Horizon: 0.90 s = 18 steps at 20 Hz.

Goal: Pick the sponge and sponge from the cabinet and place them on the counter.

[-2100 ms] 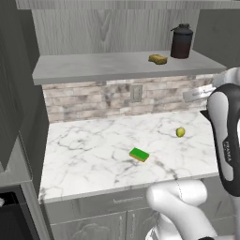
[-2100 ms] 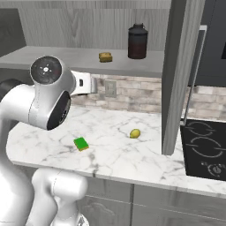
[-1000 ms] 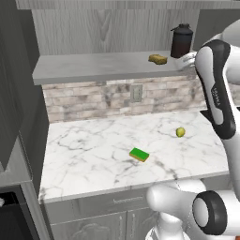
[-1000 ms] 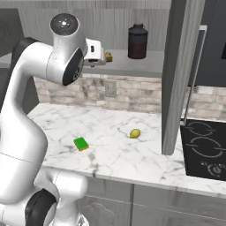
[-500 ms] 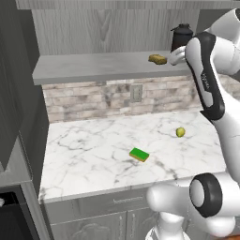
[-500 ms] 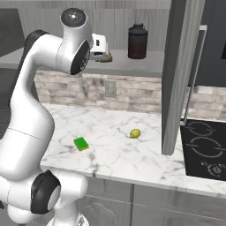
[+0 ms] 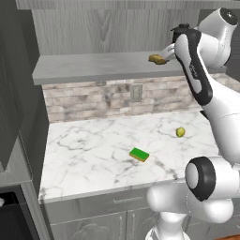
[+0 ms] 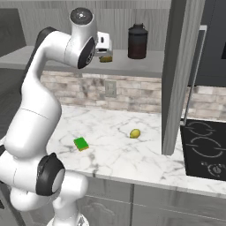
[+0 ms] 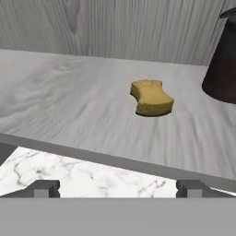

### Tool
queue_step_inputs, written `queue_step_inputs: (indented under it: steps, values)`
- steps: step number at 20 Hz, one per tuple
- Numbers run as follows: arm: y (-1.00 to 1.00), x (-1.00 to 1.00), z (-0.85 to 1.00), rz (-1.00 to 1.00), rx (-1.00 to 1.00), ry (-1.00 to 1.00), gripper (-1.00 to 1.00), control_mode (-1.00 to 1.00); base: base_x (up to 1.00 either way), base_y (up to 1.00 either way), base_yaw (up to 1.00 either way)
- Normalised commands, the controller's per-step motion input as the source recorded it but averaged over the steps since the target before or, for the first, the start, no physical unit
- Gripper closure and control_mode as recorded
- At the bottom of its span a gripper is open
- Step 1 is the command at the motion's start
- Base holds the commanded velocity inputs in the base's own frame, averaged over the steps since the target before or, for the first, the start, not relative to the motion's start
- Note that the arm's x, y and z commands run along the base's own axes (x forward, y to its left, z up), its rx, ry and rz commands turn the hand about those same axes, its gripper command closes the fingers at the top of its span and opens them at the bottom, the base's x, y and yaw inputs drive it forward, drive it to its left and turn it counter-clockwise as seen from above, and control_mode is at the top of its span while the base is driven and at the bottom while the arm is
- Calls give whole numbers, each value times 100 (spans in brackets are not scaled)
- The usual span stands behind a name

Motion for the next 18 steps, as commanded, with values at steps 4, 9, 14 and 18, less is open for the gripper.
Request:
queue_step_inputs:
  steps: [4, 9, 14, 18]
  values:
    - [0, 51, -17, 0, 0, 2, -100, -100, 0, 0, 0]
    - [0, 52, -13, 0, -1, 2, -100, -100, 0, 0, 0]
    - [0, 21, -2, 0, 0, 1, -100, -100, 0, 0, 0]
    - [0, 1, 0, 0, 0, 0, -100, -100, 0, 0, 0]
